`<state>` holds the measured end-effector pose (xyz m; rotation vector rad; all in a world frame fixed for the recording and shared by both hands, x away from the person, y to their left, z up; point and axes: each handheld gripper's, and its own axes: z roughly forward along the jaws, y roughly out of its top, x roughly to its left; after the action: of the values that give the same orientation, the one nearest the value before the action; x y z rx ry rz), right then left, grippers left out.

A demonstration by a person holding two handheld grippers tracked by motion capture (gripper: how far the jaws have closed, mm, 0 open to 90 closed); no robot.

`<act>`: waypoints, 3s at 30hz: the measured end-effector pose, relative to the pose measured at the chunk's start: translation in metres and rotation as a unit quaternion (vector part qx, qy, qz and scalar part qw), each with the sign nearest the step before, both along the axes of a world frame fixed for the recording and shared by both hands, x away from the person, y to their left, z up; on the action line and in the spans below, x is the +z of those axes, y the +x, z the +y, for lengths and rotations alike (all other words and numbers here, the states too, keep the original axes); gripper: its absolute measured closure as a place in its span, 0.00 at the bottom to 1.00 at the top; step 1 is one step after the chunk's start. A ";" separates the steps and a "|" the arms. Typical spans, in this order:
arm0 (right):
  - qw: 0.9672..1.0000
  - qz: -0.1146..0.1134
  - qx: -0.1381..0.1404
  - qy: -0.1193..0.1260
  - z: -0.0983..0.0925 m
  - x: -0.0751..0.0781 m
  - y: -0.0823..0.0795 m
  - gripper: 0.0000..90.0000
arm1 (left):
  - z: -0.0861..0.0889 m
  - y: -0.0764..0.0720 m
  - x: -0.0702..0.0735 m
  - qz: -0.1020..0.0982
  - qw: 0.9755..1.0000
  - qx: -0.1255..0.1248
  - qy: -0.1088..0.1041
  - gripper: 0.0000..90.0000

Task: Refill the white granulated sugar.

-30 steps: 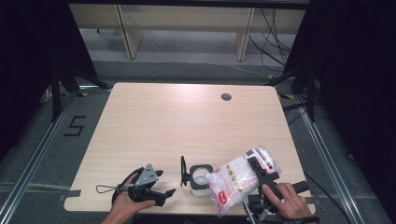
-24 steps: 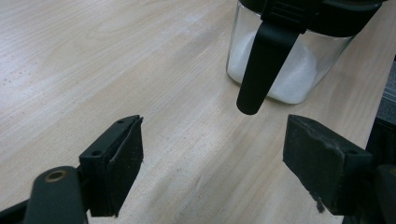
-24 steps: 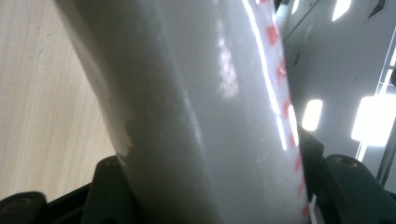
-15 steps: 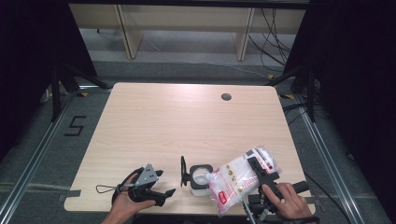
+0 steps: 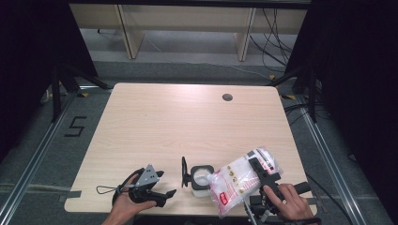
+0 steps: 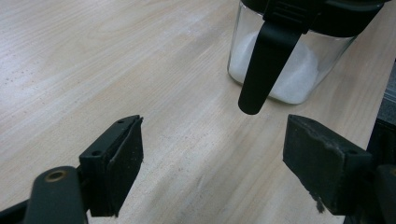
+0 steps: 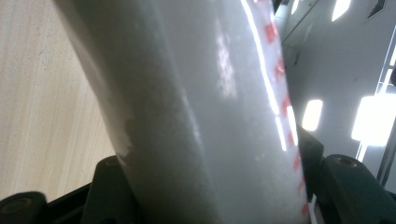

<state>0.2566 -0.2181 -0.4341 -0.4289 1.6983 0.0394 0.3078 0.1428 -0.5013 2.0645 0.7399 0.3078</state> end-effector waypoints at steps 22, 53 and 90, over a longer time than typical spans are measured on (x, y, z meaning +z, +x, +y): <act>1.000 0.008 -0.016 0.010 0.000 -0.001 -0.002 0.50 | 0.000 0.000 -0.001 -0.001 1.000 0.004 -0.003 0.22; 0.999 0.014 -0.007 0.033 -0.005 -0.002 0.001 0.50 | 0.001 0.002 0.000 -0.013 1.000 -0.006 -0.001 0.22; 0.999 0.008 -0.002 0.034 -0.004 0.002 -0.001 0.50 | 0.002 0.001 0.000 0.000 1.000 0.000 -0.004 0.22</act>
<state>0.2558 -0.2218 -0.4319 -0.3747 1.7079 0.0968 0.3086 0.1444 -0.5009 2.0579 0.7409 0.3041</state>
